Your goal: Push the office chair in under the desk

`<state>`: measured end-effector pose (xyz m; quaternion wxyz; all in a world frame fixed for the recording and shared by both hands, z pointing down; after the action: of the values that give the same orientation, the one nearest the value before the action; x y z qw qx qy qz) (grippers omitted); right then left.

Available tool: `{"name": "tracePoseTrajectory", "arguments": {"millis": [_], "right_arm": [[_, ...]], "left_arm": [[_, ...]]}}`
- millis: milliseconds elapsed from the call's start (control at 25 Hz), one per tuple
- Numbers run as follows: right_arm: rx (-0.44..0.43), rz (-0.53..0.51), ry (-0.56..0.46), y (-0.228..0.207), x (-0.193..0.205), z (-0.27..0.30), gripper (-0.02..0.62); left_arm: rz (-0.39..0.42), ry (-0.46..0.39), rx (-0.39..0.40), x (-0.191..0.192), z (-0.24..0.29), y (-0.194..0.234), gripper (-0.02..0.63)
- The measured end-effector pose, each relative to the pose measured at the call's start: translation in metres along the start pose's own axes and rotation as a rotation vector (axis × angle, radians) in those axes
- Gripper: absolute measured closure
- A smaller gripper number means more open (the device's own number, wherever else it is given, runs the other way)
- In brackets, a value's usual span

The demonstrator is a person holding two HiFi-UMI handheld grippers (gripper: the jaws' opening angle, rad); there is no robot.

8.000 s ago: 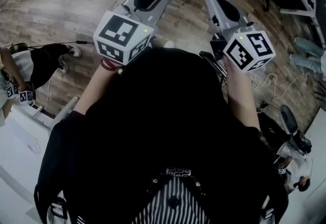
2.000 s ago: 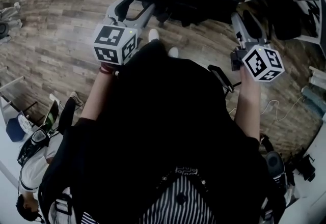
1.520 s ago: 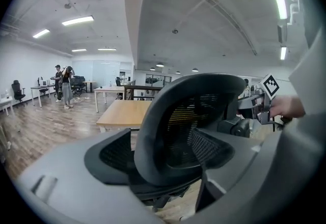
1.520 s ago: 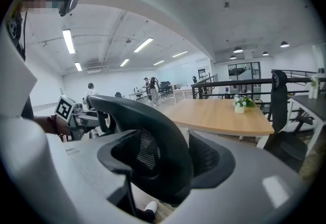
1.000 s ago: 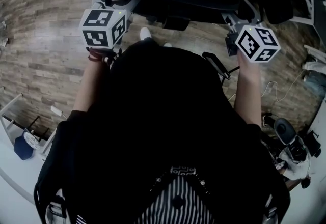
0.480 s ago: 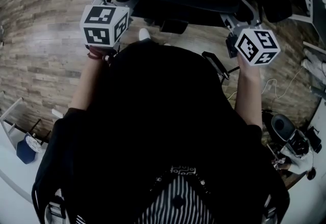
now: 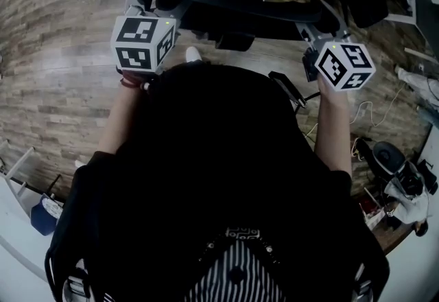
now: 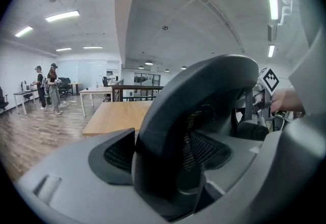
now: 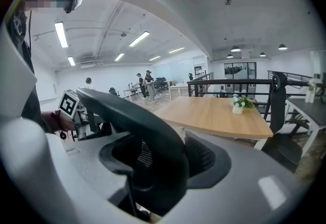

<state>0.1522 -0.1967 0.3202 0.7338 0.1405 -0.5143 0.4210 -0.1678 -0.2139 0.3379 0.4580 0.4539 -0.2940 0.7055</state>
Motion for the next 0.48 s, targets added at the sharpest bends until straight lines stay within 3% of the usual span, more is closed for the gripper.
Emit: {"name": "tracePoseTrajectory", "arguments": {"millis": [480], "right_arm": [[0.055, 0.012, 0.005, -0.037, -0.029, 0.045, 0.330]], "left_arm": [[0.055, -0.014, 0.075, -0.030, 0.068, 0.037, 0.270]]}}
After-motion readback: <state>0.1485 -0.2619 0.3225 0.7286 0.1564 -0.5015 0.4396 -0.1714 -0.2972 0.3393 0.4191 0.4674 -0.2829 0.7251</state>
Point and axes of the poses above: the fingertips, and each gripper's own axes: z forward along the fingers, y to its left, x out of its underside, the point moved 7 cm from there along -z, backward along the fingers, and after that the axes turned 8 degrees about -x, right-handed, at the moved point
